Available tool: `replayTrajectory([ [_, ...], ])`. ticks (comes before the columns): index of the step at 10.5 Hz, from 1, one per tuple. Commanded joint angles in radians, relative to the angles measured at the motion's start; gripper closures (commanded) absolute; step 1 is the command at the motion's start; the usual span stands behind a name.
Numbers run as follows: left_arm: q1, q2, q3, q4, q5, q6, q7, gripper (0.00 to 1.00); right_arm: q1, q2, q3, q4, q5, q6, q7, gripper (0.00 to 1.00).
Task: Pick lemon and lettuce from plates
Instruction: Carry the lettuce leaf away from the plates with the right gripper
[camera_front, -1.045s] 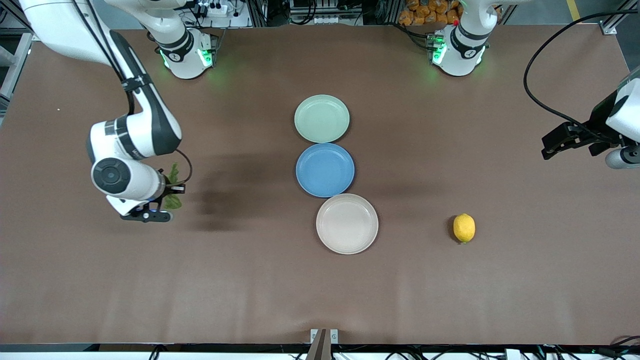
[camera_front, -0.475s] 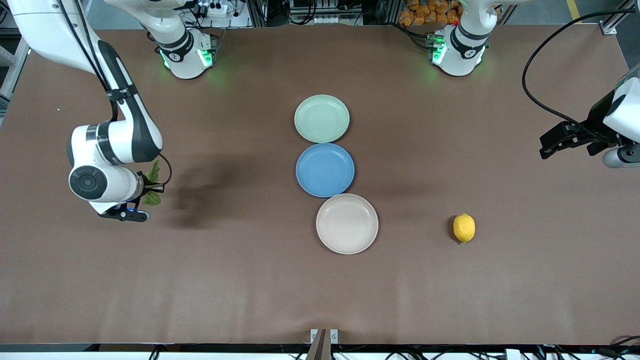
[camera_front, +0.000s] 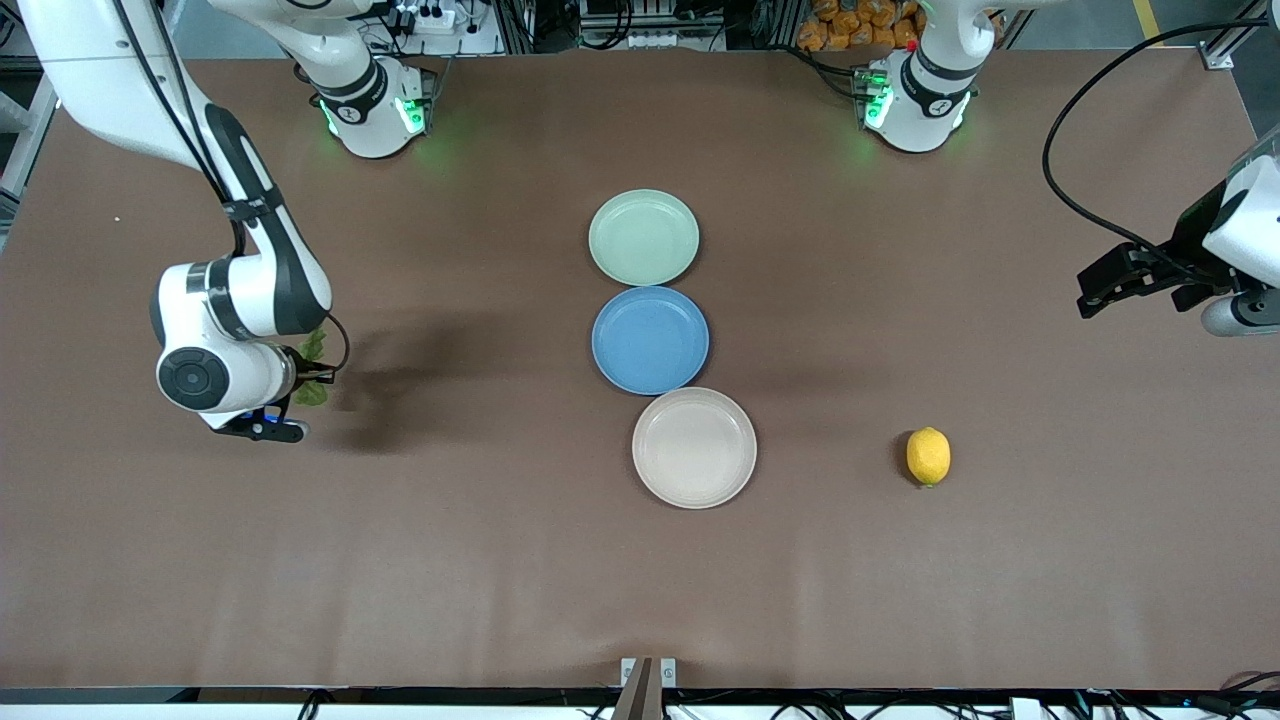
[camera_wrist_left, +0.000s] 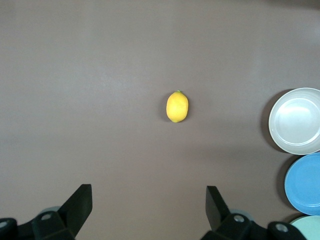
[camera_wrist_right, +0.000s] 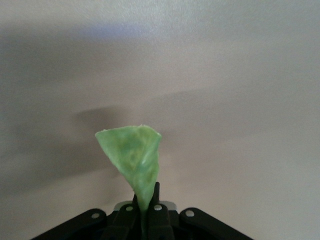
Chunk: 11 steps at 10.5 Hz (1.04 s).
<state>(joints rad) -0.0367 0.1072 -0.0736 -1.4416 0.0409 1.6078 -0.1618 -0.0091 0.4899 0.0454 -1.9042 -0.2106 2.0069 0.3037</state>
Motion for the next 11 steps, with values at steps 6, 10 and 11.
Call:
replayTrajectory([
  [6,0.0,-0.014,-0.002,-0.014,-0.021,-0.005,-0.004,0.0,0.009,0.012,-0.035,0.027,0.011,0.013,-0.011,0.0],
  [10,0.0,-0.017,-0.003,-0.01,-0.026,-0.005,-0.005,0.0,0.009,-0.004,-0.035,0.065,0.022,0.0,-0.003,0.0],
  [11,-0.002,-0.017,-0.003,-0.01,-0.019,-0.005,-0.004,0.0,0.009,-0.017,-0.035,0.068,0.022,0.0,-0.003,0.0],
])
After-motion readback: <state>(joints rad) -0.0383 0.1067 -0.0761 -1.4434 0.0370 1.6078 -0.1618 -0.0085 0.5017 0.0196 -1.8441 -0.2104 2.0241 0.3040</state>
